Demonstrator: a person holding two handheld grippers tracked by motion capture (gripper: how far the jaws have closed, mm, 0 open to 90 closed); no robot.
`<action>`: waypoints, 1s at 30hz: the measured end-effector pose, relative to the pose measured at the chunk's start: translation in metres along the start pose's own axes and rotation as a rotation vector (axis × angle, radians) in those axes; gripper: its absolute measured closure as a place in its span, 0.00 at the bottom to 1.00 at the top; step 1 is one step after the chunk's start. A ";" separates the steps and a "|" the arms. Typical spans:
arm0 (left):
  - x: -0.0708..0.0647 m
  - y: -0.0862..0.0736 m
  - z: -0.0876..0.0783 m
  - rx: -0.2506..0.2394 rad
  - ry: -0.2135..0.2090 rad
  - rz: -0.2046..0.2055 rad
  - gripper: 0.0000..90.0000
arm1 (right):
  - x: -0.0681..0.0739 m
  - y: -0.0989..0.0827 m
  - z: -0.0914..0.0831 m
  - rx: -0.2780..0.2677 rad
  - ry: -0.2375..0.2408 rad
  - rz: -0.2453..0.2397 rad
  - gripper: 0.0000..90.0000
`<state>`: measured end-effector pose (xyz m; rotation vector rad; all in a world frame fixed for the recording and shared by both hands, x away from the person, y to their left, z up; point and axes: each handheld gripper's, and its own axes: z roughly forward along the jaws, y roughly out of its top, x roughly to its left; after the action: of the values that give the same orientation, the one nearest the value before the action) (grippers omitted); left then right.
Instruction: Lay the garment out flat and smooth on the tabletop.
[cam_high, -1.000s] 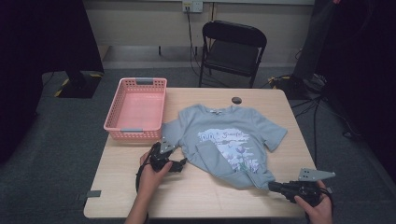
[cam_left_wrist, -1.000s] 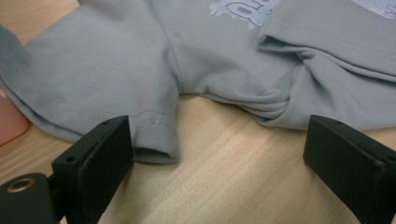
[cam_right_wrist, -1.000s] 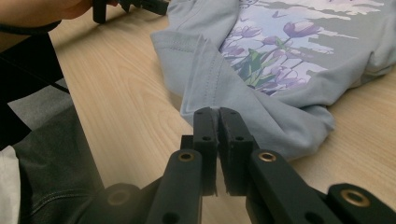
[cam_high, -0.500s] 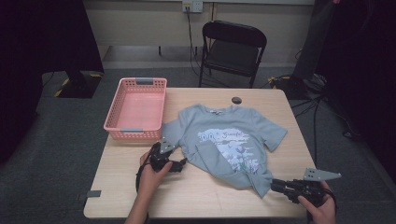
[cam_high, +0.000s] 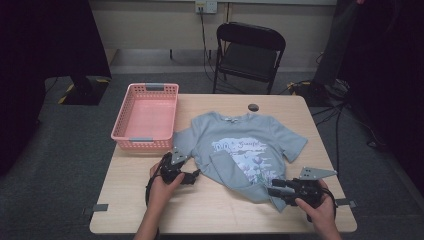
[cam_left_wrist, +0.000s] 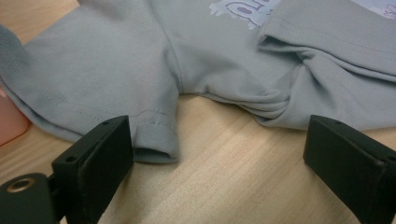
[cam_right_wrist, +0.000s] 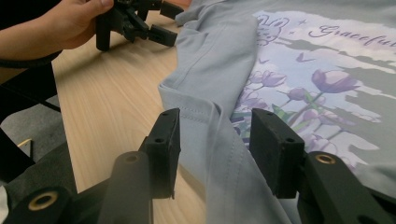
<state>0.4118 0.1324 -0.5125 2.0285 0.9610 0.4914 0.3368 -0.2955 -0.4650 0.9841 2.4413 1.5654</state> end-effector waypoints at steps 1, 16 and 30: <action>0.000 0.000 0.000 0.000 0.000 0.001 0.09 | -0.001 0.001 0.003 0.004 0.004 0.001 0.60; 0.000 0.000 0.000 0.001 0.000 0.001 0.08 | -0.006 0.007 0.021 0.050 0.084 0.003 0.83; 0.000 0.000 0.000 0.001 0.000 0.002 0.08 | 0.009 -0.004 0.005 0.035 0.125 -0.030 0.99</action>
<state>0.4119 0.1326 -0.5123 2.0308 0.9592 0.4922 0.3299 -0.2873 -0.4680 0.8750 2.5618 1.6263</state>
